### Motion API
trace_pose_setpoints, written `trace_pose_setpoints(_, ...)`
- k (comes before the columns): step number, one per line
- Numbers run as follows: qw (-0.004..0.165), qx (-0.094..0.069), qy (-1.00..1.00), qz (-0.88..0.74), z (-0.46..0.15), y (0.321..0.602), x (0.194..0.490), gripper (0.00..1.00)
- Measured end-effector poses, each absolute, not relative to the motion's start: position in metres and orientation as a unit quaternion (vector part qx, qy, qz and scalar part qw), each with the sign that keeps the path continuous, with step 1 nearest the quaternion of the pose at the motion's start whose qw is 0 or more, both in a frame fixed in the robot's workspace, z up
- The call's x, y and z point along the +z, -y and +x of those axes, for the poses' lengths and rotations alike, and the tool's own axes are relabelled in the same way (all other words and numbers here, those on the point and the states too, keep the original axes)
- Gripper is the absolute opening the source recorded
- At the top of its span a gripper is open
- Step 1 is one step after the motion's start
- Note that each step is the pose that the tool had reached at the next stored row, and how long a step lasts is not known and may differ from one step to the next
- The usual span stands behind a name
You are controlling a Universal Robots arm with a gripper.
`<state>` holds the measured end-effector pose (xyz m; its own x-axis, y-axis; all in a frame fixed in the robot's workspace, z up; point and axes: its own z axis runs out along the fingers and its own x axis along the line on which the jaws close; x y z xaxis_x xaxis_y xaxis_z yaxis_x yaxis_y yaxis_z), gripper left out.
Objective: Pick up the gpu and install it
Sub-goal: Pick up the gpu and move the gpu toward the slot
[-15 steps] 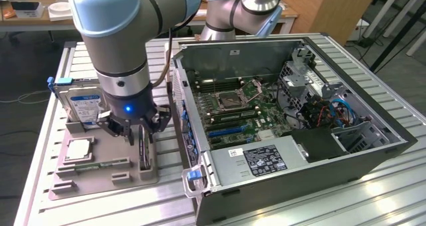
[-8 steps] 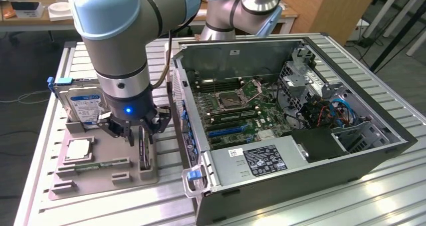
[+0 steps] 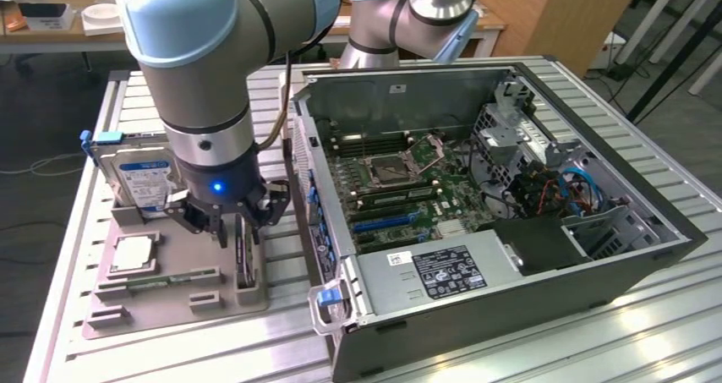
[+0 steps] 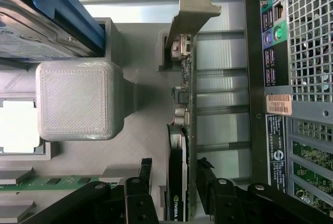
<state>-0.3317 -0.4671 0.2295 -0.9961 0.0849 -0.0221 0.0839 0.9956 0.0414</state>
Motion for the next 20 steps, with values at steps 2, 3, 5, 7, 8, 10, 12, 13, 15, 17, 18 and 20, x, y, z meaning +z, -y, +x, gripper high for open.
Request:
trace_pose_setpoints(2, 0.012, 0.02, -0.999, 0.042, -0.3316, 0.467, 0.2282, 0.47)
trace_pose_setpoints(3, 0.012, 0.02, -0.999, 0.042, -0.3317, 0.467, 0.2274, 0.47)
trace_pose_setpoints(5, 0.012, 0.02, -0.999, 0.042, -0.3317, 0.4671, 0.2258, 0.47)
trace_pose_setpoints(7, 0.012, 0.02, -0.999, 0.042, -0.3317, 0.4671, 0.2258, 0.47)
trace_pose_setpoints(8, 0.012, 0.02, -0.999, 0.042, -0.3317, 0.4671, 0.2258, 0.47)
trace_pose_setpoints(10, 0.012, 0.02, -0.999, 0.042, -0.3317, 0.4671, 0.2258, 0.47)
trace_pose_setpoints(12, 0.012, 0.02, -0.999, 0.042, -0.3317, 0.4671, 0.2258, 0.47)
trace_pose_setpoints(13, 0.012, 0.02, -0.999, 0.042, -0.3317, 0.4671, 0.2258, 0.47)
trace_pose_setpoints(15, 0.012, 0.02, -0.999, 0.042, -0.3317, 0.4671, 0.2258, 0.47)
trace_pose_setpoints(17, 0.012, 0.02, -0.999, 0.042, -0.3317, 0.4671, 0.2258, 0.46)
trace_pose_setpoints(18, 0.012, 0.02, -0.999, 0.042, -0.3317, 0.4671, 0.2258, 0.39)
trace_pose_setpoints(20, 0.012, 0.02, -0.999, 0.042, -0.3317, 0.4671, 0.2258, 0.39)
